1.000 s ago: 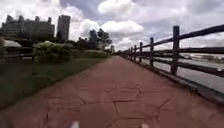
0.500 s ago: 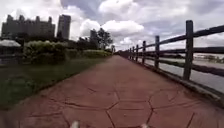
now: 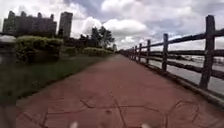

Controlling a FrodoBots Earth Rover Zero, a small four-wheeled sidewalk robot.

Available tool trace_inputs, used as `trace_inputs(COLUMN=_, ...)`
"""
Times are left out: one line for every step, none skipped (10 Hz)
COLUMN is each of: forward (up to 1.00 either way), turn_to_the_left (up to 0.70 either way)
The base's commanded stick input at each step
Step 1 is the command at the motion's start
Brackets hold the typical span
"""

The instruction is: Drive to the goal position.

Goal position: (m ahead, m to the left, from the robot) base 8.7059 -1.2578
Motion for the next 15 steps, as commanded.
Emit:
trace_inputs(forward=1.0, turn_to_the_left=0.0)
trace_inputs(forward=1.0, turn_to_the_left=0.0)
trace_inputs(forward=1.0, turn_to_the_left=0.0)
trace_inputs(forward=1.0, turn_to_the_left=0.0)
trace_inputs(forward=1.0, turn_to_the_left=0.0)
trace_inputs(forward=1.0, turn_to_the_left=0.0)
trace_inputs(forward=1.0, turn_to_the_left=-0.15)
trace_inputs(forward=1.0, turn_to_the_left=-0.27)
trace_inputs(forward=1.0, turn_to_the_left=-0.24)
trace_inputs(forward=1.0, turn_to_the_left=0.0)
trace_inputs(forward=1.0, turn_to_the_left=0.0)
trace_inputs(forward=1.0, turn_to_the_left=0.0)
trace_inputs(forward=1.0, turn_to_the_left=0.0)
trace_inputs(forward=1.0, turn_to_the_left=0.0)
trace_inputs(forward=1.0, turn_to_the_left=0.0)
